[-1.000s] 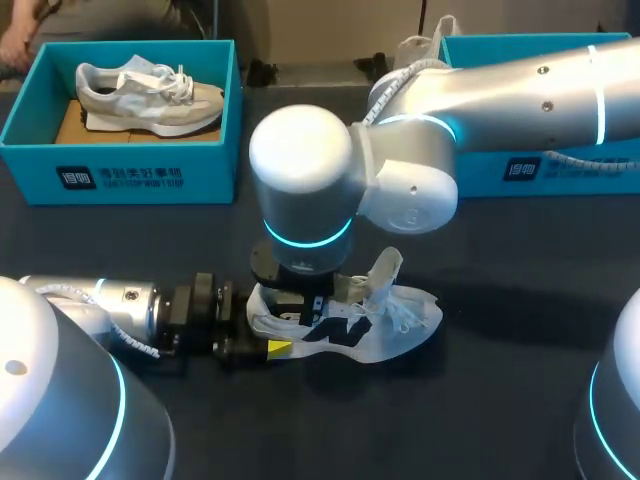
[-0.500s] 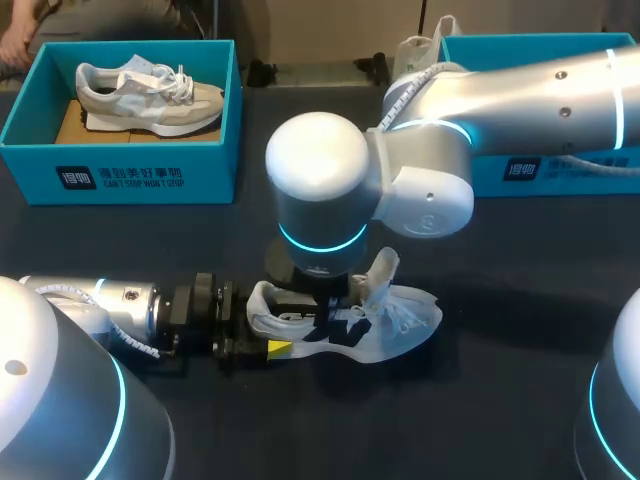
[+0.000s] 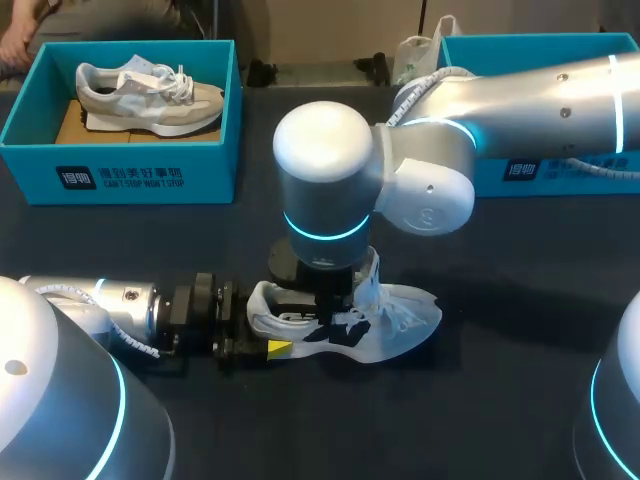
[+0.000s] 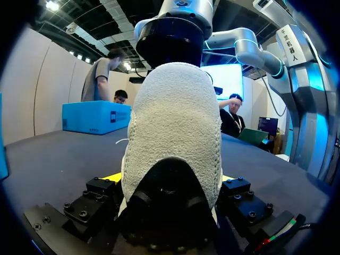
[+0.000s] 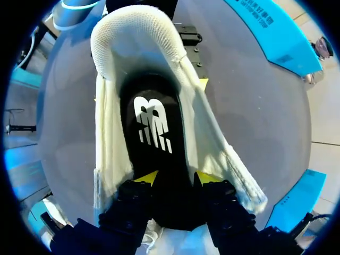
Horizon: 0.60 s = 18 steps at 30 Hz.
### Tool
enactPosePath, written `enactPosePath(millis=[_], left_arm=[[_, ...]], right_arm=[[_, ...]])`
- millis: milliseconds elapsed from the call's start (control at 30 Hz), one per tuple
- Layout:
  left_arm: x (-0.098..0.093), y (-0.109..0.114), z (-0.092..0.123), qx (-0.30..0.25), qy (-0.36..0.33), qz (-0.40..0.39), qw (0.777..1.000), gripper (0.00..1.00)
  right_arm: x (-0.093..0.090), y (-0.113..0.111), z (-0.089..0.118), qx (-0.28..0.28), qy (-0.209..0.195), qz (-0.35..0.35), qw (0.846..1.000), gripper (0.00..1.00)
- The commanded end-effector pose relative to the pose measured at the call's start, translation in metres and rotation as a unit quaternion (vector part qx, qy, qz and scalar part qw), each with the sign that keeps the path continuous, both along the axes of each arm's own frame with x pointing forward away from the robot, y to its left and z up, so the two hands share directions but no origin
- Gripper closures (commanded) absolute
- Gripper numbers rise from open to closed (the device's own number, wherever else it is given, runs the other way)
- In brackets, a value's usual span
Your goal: Take the shoe out of the shoebox, open the shoe tongue, remove and reinsert the insole, then place the shoe into the shoebox
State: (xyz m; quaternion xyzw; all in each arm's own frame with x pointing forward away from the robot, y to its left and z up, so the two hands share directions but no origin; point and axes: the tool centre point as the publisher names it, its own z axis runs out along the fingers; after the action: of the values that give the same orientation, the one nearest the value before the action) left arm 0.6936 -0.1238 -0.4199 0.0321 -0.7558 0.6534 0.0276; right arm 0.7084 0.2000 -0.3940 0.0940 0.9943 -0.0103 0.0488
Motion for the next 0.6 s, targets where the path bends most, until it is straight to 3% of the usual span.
enactPosePath(millis=[33, 300, 600], left_arm=[[0.0, 0.0, -0.001, 0.0, 0.0, 0.001, 1.0, 1.0], [0.0, 0.0, -0.001, 0.0, 0.0, 0.001, 1.0, 1.0], [0.0, 0.0, -0.001, 0.0, 0.0, 0.001, 1.0, 1.0]], right_arm=[[0.001, 0.002, -0.013, 0.005, 0.021, 0.005, 1.0, 0.58], [-0.007, 0.001, -0.027, 0.008, 0.061, 0.004, 0.998, 0.6], [-0.021, 0.003, -0.04, 0.008, 0.142, 0.01, 0.99, 0.62]])
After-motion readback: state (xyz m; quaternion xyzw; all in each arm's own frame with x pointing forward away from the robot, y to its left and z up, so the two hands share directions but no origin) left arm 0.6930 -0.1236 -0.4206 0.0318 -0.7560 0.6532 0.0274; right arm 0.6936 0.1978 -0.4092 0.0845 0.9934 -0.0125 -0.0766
